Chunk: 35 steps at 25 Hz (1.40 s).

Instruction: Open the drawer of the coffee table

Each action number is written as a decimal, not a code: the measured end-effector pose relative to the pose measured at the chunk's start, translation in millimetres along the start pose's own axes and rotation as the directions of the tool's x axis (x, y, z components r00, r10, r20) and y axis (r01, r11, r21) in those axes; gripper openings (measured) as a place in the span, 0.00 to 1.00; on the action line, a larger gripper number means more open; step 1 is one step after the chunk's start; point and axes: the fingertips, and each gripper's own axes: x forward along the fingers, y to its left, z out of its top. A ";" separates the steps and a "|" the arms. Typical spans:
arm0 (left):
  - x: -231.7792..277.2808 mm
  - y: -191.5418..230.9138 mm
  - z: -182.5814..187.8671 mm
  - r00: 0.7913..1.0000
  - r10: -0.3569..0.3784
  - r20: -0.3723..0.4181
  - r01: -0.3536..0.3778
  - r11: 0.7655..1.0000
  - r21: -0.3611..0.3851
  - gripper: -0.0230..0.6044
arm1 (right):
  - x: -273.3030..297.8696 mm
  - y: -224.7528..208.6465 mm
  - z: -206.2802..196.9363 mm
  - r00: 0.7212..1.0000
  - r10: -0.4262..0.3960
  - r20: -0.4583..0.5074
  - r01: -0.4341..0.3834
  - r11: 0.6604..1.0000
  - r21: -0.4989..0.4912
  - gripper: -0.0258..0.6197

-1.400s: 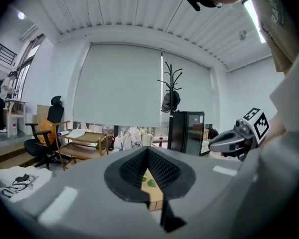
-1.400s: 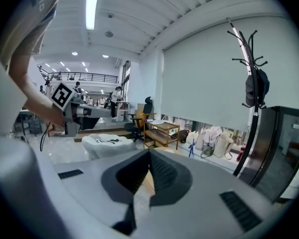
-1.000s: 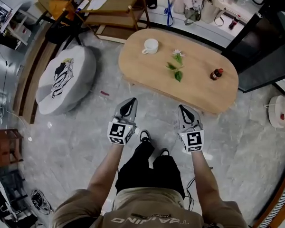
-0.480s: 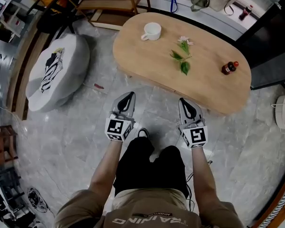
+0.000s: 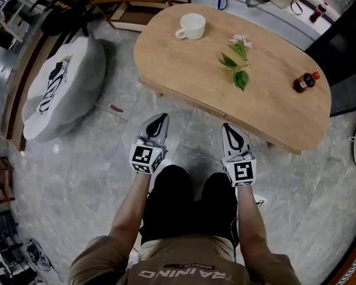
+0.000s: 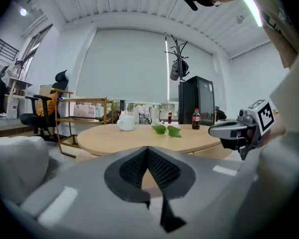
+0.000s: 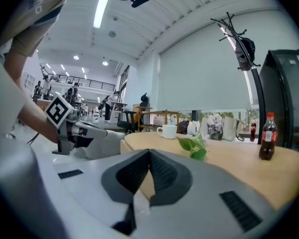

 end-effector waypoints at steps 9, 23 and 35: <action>33.3 12.4 -84.7 0.996 0.001 0.094 -0.004 0.999 0.040 0.04 | 22.2 15.7 -70.2 0.989 -0.073 0.131 0.068 0.997 0.045 0.05; 30.7 9.2 -101.6 0.984 0.016 0.179 0.044 0.944 -0.326 0.04 | -9.5 12.3 -81.3 0.991 -0.097 0.096 0.101 0.994 -0.035 0.05; 61.4 71.4 -144.5 0.823 0.234 0.517 0.524 0.034 -0.851 0.04 | -13.5 15.9 -72.6 0.983 -0.111 0.145 0.119 0.992 -0.050 0.05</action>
